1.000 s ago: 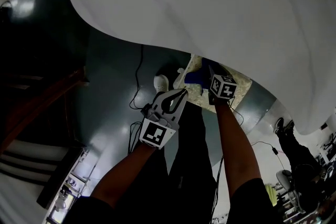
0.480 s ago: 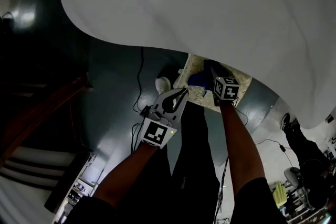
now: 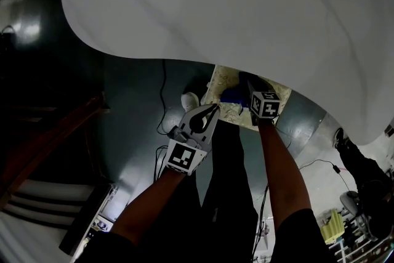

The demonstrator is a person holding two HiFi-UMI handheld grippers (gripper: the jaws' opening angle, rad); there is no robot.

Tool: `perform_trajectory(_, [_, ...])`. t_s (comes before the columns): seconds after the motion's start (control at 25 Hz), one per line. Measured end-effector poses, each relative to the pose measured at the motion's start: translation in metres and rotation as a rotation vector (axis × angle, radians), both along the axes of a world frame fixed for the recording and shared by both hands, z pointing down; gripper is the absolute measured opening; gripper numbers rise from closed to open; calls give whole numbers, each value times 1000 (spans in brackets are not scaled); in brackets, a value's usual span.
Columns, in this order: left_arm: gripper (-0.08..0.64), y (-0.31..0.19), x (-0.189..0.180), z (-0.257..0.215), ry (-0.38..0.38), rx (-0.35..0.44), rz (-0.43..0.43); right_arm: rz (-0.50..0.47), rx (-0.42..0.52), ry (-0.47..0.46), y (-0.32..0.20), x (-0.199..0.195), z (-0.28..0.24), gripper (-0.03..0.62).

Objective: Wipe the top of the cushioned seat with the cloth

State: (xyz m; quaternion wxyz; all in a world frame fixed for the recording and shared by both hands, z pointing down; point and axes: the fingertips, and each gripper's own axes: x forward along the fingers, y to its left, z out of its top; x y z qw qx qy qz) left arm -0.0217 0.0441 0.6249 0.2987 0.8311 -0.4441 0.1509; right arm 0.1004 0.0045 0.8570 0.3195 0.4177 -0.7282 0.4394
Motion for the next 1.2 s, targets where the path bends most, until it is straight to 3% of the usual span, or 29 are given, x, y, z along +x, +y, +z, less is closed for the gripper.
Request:
perform_trajectory(0.52, [25, 1, 30, 0, 20, -15, 51, -12, 15, 32, 12, 42, -1, 127])
perform_trajectory(0.76, [25, -3, 23, 4, -8, -5, 31, -2, 15, 42, 15, 58, 0, 127])
perform_trajectory(1.0, [25, -3, 23, 11, -35, -22, 68, 31, 12, 50, 15, 75, 2, 127])
perform_trajectory(1.2, [25, -6, 33, 6, -6, -21, 40, 27, 15, 60, 17, 89, 0, 127])
